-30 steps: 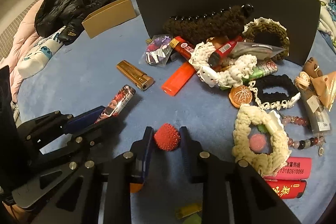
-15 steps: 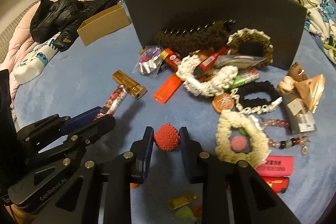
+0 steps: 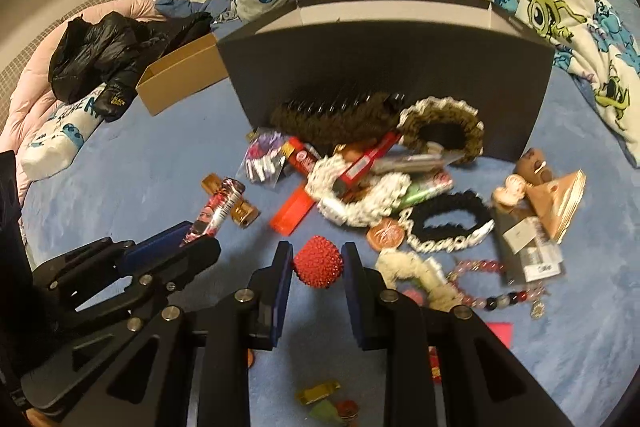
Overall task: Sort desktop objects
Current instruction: 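Lift the tube and the ball and carry them over the black box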
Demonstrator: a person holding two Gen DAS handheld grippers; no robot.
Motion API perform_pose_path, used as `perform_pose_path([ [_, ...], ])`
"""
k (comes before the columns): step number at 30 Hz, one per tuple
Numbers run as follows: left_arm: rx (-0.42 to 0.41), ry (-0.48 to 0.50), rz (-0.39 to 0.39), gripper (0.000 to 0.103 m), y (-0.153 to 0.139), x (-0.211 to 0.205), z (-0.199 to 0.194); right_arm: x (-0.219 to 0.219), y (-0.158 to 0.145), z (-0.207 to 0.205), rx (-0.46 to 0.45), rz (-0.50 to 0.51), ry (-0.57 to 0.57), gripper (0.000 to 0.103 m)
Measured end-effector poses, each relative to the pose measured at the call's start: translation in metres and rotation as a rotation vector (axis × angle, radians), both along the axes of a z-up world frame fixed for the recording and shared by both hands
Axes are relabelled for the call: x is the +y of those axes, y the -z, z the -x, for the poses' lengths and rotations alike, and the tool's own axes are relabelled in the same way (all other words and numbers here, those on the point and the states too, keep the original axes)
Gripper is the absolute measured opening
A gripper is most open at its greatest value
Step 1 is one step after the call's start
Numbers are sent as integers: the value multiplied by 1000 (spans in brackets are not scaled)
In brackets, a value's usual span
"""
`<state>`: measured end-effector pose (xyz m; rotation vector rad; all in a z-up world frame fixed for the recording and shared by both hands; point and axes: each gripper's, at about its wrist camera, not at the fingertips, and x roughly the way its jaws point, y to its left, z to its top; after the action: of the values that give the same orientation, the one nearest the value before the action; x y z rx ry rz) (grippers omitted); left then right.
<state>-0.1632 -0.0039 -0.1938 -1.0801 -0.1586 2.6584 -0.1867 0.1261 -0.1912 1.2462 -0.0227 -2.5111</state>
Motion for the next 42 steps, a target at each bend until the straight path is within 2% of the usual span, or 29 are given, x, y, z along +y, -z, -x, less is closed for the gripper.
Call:
perform_pose_path([
  [6,15,-16,12,19,-22,7,21,10,-21,14,36,-9,24,25],
  [15,57,34,55,19,-57,26,57,22,-61,40,103,-5,48,25],
  [23,81,32,55,19,-79,35,94,23,-79,65,127,-8,53,26],
  [33,84,39,81,19,-84,35,151,27,-96,110,156,-1,78,26],
  [42,63,55,93,19,-67,41,204,33,-84,158,137,1,96,25],
])
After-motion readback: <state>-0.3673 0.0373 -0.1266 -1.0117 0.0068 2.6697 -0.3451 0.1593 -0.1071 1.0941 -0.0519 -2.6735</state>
